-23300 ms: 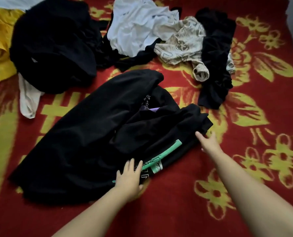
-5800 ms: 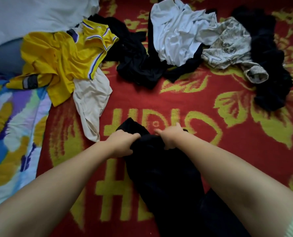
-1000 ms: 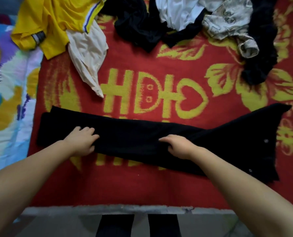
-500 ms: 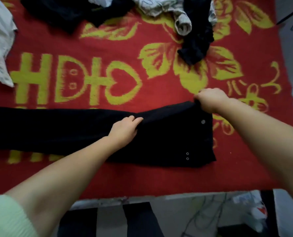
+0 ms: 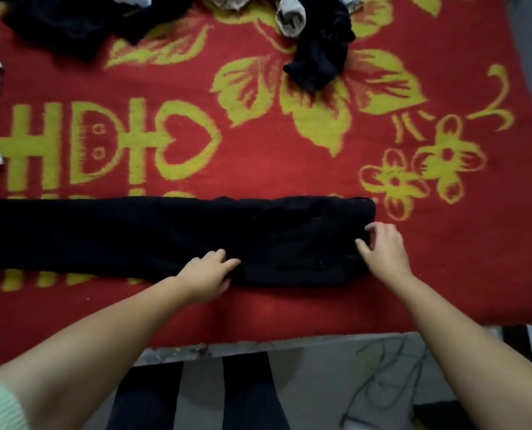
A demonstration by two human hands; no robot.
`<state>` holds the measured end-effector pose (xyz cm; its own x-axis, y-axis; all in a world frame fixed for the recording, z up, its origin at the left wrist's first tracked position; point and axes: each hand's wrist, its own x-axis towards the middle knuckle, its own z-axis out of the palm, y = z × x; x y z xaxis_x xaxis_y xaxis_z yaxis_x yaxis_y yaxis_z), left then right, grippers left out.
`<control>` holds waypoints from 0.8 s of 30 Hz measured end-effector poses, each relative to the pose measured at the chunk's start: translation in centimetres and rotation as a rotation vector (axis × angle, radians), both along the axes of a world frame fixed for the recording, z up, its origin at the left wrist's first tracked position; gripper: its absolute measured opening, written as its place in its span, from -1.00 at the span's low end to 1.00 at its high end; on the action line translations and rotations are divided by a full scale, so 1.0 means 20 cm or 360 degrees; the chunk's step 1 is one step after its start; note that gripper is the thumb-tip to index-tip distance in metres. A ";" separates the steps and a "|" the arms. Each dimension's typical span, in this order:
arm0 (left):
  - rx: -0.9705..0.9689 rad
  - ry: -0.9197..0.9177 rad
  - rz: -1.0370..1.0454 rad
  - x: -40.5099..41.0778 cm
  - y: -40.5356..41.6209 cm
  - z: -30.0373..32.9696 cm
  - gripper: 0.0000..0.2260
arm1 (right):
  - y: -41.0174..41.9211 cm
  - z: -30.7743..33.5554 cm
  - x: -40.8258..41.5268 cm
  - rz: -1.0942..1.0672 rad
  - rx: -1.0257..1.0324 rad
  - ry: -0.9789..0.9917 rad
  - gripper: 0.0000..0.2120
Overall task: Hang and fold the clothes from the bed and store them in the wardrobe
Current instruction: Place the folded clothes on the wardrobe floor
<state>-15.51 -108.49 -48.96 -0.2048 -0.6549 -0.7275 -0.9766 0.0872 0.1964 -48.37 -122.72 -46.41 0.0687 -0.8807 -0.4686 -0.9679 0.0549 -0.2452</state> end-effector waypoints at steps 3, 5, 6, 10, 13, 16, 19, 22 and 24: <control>-0.0473 -0.0089 0.0350 -0.10 -0.02 0.00 -0.44 | -0.06 -0.05 0.01 -0.0736 0.0386 -0.0390 -0.21; -0.0423 -0.0141 0.0711 -0.15 -0.08 0.00 -0.39 | -0.07 -0.08 0.02 -0.0950 0.0584 -0.0586 -0.19; -0.0298 -0.0121 0.0873 -0.17 -0.11 -0.01 -0.36 | -0.07 -0.08 0.03 -0.1009 0.0622 -0.0669 -0.25; 0.0115 0.0147 0.1127 -0.19 -0.19 -0.07 -0.36 | -0.08 0.00 0.10 -0.0896 0.0550 -0.0895 -0.72; 0.0144 0.0478 0.1414 -0.15 -0.23 -0.03 -0.44 | -0.09 0.20 0.23 -0.0675 0.0514 -0.1068 -0.65; 0.0156 0.1128 0.2053 -0.08 -0.23 0.10 -0.54 | -0.02 0.38 0.52 -0.0385 0.0582 -0.1226 -0.44; 0.0473 0.1973 0.2594 0.10 -0.18 0.27 -0.50 | 0.14 0.43 0.94 -0.0099 0.0587 -0.1299 -0.31; 0.0407 0.2197 0.2559 0.36 -0.08 0.36 -0.48 | 0.37 0.36 1.36 0.0100 0.0639 -0.1192 -0.15; 0.0180 0.1943 0.2432 0.50 0.00 0.33 -0.62 | 0.50 0.29 1.55 0.0102 0.0850 -0.1264 -0.12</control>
<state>-5.52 -108.40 -42.30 0.0522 -0.7090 -0.7032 0.4321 -0.6189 0.6560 -17.46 -112.75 -40.65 0.5797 -0.5479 -0.6032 -0.5352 0.3022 -0.7888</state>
